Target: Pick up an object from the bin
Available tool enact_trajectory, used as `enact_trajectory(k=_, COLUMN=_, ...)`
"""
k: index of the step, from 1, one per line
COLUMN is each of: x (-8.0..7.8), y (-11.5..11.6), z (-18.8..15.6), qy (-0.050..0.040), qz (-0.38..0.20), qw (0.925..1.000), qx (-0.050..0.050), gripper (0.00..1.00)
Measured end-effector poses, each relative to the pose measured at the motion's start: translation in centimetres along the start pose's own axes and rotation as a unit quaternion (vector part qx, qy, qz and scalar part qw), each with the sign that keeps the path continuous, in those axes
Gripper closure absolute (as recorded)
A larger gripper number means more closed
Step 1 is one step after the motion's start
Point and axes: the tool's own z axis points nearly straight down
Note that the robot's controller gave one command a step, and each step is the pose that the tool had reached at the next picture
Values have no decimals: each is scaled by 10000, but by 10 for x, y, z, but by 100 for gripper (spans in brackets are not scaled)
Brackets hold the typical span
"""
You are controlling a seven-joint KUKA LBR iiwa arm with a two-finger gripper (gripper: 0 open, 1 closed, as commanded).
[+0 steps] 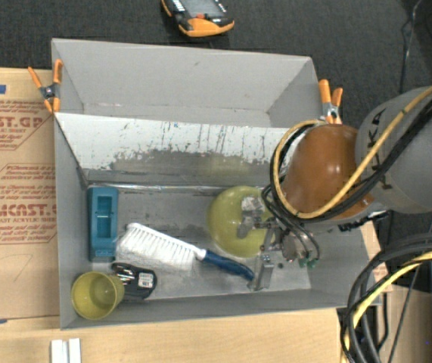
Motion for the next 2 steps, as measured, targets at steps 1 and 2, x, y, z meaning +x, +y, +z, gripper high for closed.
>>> enact_trajectory(k=1, x=0, y=0, z=0, qy=0, qz=0, qw=10000, qx=0, gripper=100)
enact_trajectory(k=2, x=0, y=0, z=0, qy=0, qz=0, qw=10000, qx=0, gripper=0)
